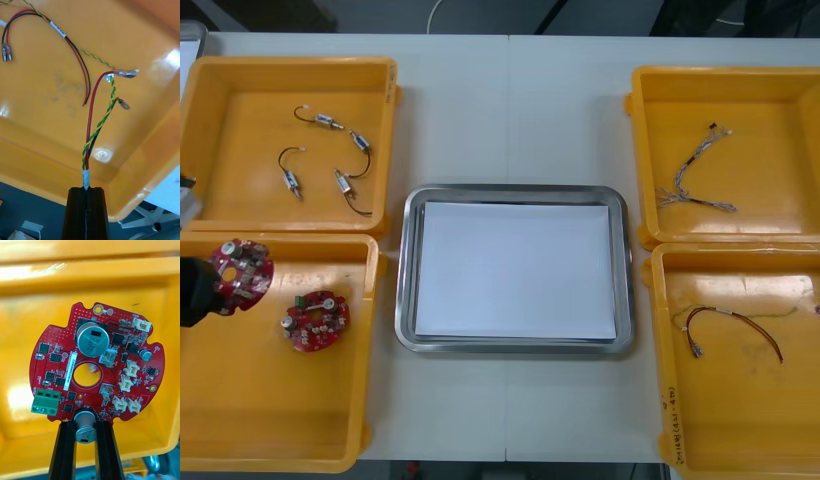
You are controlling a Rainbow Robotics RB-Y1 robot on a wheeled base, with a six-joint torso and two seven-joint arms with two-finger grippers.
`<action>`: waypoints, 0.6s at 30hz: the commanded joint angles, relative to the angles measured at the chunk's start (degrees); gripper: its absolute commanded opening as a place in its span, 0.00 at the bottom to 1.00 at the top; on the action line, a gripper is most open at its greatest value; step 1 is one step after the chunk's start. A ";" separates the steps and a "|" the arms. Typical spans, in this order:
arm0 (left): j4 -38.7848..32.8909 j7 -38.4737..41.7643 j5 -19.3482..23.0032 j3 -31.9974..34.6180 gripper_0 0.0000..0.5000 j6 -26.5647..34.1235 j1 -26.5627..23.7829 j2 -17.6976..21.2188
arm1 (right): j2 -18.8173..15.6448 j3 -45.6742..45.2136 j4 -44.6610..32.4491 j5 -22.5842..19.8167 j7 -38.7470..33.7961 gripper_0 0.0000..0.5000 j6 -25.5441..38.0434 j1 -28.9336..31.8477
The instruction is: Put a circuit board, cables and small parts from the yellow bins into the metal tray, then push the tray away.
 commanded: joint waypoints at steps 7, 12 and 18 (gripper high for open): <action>-8.72 12.05 -0.12 -16.35 0.01 0.56 -11.26 -0.26 | 0.48 -3.02 -6.29 -0.22 -2.02 0.00 6.69 -13.56; -8.72 12.93 -0.82 -22.68 0.01 0.56 -16.01 -2.20 | 0.48 -1.35 -8.48 0.48 -2.55 0.00 6.69 -16.64; -7.05 14.16 -4.43 -31.38 0.01 0.56 -22.07 -5.36 | -0.04 0.41 -9.10 -0.14 -2.81 0.00 6.69 -18.84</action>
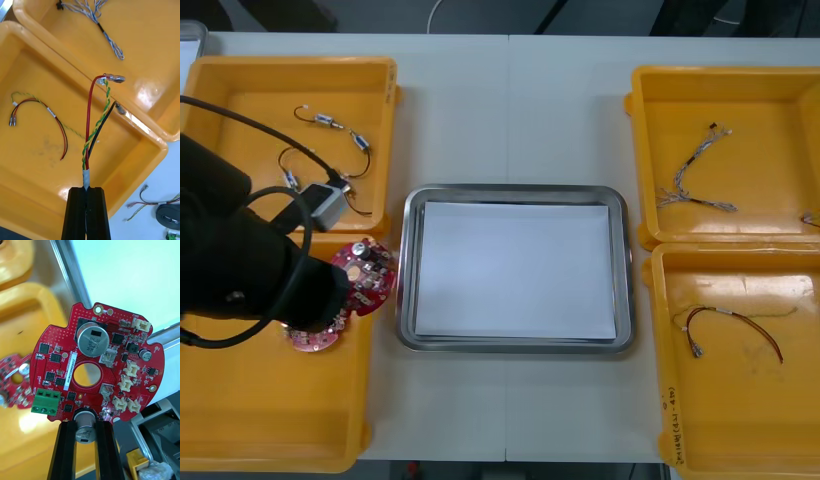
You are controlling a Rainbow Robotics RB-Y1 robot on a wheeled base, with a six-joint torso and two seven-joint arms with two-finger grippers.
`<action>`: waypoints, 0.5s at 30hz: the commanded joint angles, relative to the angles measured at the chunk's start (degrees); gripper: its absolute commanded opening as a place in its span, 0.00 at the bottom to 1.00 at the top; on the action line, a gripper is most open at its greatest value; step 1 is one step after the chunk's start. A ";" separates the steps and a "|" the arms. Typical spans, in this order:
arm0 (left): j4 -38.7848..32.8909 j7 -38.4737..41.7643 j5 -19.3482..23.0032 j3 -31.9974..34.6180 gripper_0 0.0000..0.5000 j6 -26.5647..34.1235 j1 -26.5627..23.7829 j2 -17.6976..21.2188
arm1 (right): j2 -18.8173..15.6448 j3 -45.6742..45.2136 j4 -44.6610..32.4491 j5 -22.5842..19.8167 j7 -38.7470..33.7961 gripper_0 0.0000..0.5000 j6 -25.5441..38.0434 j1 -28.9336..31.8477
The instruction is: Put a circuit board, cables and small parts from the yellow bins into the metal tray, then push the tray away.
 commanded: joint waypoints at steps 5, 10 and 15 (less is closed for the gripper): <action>3.53 3.26 -4.81 -11.48 0.01 -0.65 -9.68 -5.50 | -0.70 2.07 -1.50 -2.34 -2.11 0.00 0.22 -2.52; 8.10 3.61 -7.18 -17.55 0.01 -4.07 -12.94 -7.96 | -1.23 4.00 -1.50 -3.74 -2.20 0.00 0.22 -3.05; 11.71 3.87 -10.43 -22.73 0.01 -7.77 -14.61 -9.81 | -1.40 5.67 -1.85 -4.36 -2.29 0.00 0.22 -3.92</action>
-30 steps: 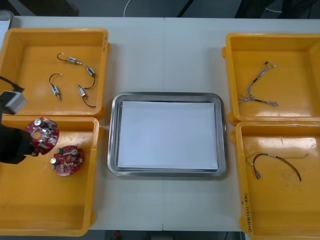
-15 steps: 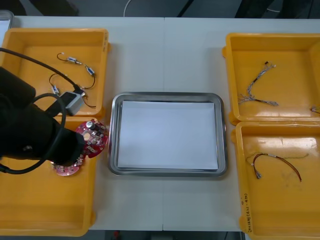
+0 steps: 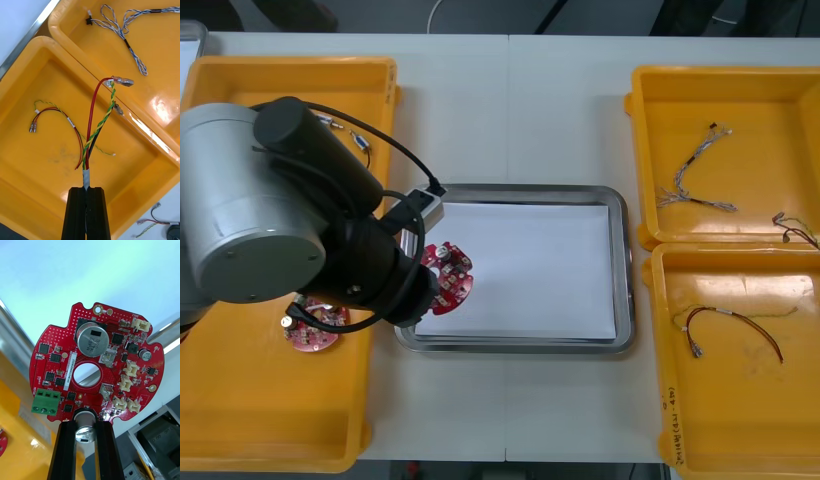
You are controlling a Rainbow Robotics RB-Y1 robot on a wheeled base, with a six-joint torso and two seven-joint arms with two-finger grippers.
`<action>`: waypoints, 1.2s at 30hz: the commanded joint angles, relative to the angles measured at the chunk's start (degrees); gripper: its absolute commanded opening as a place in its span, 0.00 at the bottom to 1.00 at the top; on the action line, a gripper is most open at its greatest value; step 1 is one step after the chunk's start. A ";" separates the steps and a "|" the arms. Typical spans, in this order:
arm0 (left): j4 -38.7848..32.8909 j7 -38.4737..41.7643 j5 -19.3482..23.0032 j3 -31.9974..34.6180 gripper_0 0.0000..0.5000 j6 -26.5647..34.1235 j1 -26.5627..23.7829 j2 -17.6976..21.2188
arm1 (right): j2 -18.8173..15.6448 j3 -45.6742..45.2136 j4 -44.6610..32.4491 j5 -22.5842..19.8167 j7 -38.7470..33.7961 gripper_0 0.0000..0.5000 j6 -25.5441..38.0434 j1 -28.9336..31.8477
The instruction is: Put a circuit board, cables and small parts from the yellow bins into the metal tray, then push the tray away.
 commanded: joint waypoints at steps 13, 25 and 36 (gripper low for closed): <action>9.10 3.87 -8.14 -11.95 0.01 -9.54 -4.00 -4.26 | -1.57 6.25 -2.16 -2.10 -2.19 0.00 0.20 -4.86; 13.05 3.43 -10.25 -15.38 0.01 -12.61 -4.00 -3.56 | -1.57 6.95 -2.24 -2.37 -2.19 0.00 0.20 -5.48; 14.81 3.26 -11.22 -15.99 0.01 -13.23 -4.00 -3.12 | -1.65 6.95 -2.16 -2.63 -1.66 0.00 0.20 -5.48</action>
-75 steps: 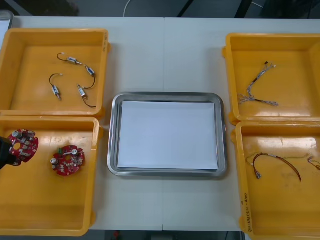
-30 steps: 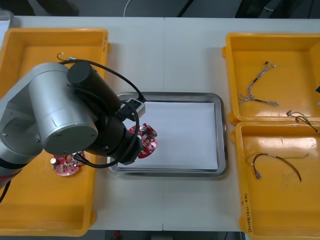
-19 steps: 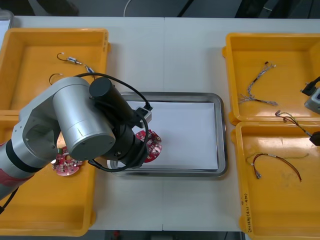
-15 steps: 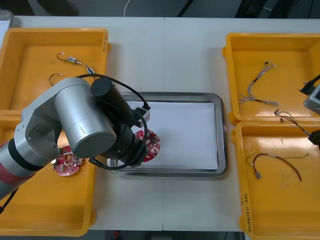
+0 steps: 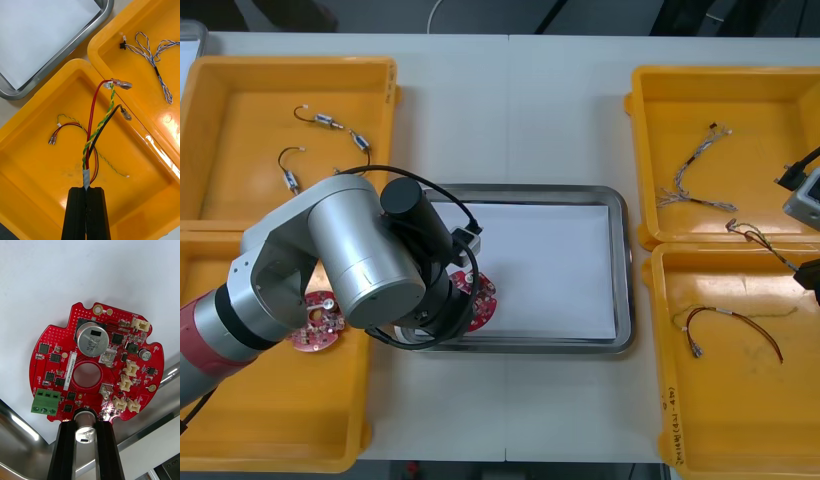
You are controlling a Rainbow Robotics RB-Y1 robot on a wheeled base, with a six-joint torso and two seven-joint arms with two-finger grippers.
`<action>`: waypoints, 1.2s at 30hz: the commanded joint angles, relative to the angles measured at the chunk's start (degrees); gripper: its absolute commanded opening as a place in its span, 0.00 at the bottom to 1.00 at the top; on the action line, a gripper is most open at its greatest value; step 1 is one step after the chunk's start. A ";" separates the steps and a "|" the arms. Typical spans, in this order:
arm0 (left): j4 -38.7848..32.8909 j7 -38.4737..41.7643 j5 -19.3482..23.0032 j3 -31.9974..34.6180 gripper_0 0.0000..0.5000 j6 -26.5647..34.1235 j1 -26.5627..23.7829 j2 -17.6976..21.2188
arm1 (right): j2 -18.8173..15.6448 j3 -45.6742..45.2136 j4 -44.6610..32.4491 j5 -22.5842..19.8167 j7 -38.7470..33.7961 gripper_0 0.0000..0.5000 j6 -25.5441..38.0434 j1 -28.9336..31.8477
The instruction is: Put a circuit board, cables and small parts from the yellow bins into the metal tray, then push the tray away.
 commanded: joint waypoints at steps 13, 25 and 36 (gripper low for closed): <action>0.51 3.26 -1.60 -0.80 0.81 -2.45 -2.01 0.06 | -1.64 1.55 -1.35 -0.43 -1.86 0.00 0.20 -1.38; -1.60 3.52 -0.11 1.93 1.00 -0.78 -2.01 0.67 | -1.73 2.08 -1.35 -0.87 -1.69 0.00 0.20 -1.91; -6.70 4.05 5.96 12.47 1.00 9.94 -3.41 1.64 | -2.70 7.61 -1.35 -1.75 -1.60 0.00 0.20 -7.88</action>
